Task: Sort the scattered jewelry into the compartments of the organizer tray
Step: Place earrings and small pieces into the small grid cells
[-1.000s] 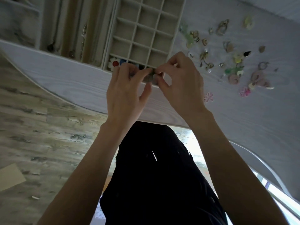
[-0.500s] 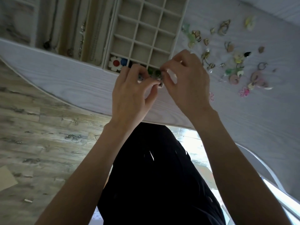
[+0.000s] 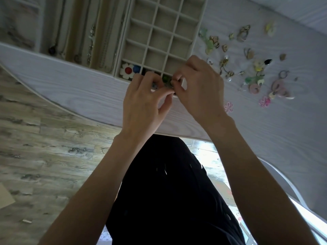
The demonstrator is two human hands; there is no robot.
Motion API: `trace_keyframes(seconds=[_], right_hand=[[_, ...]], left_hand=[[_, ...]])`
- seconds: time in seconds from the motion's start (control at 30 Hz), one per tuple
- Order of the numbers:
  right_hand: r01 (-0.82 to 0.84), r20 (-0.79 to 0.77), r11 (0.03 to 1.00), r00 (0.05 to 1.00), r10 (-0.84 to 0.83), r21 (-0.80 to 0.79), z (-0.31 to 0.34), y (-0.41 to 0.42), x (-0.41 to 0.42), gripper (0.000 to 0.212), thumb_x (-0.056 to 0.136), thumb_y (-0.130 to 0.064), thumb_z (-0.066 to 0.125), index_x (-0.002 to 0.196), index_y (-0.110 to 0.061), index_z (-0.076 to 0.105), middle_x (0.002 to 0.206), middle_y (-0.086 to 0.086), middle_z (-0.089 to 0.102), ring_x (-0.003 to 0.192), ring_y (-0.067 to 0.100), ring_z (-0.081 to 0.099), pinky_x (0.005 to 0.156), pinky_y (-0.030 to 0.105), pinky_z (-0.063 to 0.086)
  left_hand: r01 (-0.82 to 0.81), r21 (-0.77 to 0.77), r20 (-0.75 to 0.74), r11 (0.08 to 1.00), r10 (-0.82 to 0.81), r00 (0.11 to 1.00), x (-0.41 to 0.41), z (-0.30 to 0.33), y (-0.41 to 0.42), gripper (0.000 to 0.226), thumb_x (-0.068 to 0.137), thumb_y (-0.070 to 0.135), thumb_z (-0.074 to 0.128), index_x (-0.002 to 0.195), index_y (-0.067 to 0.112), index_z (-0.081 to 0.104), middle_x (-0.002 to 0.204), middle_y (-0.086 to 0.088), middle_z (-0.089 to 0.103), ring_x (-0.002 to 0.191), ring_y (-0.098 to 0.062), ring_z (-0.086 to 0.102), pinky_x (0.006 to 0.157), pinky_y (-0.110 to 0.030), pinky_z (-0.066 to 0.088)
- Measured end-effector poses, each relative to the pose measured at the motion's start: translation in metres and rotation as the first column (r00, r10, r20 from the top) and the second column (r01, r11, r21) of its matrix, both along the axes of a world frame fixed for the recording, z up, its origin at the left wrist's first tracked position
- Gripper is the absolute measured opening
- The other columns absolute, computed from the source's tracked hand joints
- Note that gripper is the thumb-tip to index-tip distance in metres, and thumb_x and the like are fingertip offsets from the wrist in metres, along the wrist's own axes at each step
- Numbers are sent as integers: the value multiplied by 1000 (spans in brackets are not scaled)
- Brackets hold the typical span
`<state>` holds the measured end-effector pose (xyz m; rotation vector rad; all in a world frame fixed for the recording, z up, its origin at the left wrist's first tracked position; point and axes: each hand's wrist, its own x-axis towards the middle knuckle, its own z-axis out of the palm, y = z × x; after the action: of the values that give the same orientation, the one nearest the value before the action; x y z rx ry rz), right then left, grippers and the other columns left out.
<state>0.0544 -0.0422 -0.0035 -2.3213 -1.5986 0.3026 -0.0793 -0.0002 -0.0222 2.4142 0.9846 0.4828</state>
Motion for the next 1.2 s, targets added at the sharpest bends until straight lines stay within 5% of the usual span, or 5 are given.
trace_keyframes(seconds=[0.1, 0.23, 0.5, 0.9, 1.2], right_hand=[[-30, -91, 998, 996, 24, -58, -1, 2, 3, 5, 81, -13, 64, 81, -8, 66, 85, 7, 58, 81, 23, 56, 62, 32, 43], [-92, 110, 996, 990, 90, 15, -9, 0, -1, 6, 75, 2, 66, 78, 0, 61, 81, 16, 57, 75, 32, 55, 61, 40, 48], [5, 82, 997, 997, -11, 78, -5, -5, 3, 8, 74, -15, 71, 76, -8, 67, 81, 8, 60, 76, 26, 56, 60, 28, 40], [-69, 144, 997, 987, 65, 22, -6, 3, -2, 7, 69, -14, 70, 65, -8, 67, 71, 7, 60, 64, 24, 56, 54, 30, 44], [-73, 85, 997, 994, 70, 33, -4, 6, -2, 5, 69, -13, 68, 66, -10, 66, 74, 5, 60, 66, 24, 56, 56, 24, 32]], left_hand=[[-17, -6, 10, 1000, 17, 1000, 0, 0, 1, 10, 86, 17, 64, 88, 14, 74, 88, -8, 61, 81, -23, 50, 79, -21, 32], [-96, -14, 23, 995, 96, 995, -2, -1, 7, 15, 87, 20, 64, 83, 10, 74, 90, -7, 63, 83, -22, 52, 80, -26, 37], [-43, 72, 12, 996, 42, 999, 2, -1, 12, 13, 86, 23, 67, 80, 15, 74, 93, -6, 64, 84, -26, 53, 80, -26, 36], [-50, 79, -3, 996, 50, 999, 0, -2, 9, 12, 84, 23, 66, 78, 18, 74, 92, -4, 64, 87, -21, 44, 74, -28, 33], [-16, 57, -30, 998, 18, 999, -6, -3, 10, 12, 85, 25, 64, 83, 20, 75, 92, -3, 62, 89, -22, 45, 74, -30, 33]])
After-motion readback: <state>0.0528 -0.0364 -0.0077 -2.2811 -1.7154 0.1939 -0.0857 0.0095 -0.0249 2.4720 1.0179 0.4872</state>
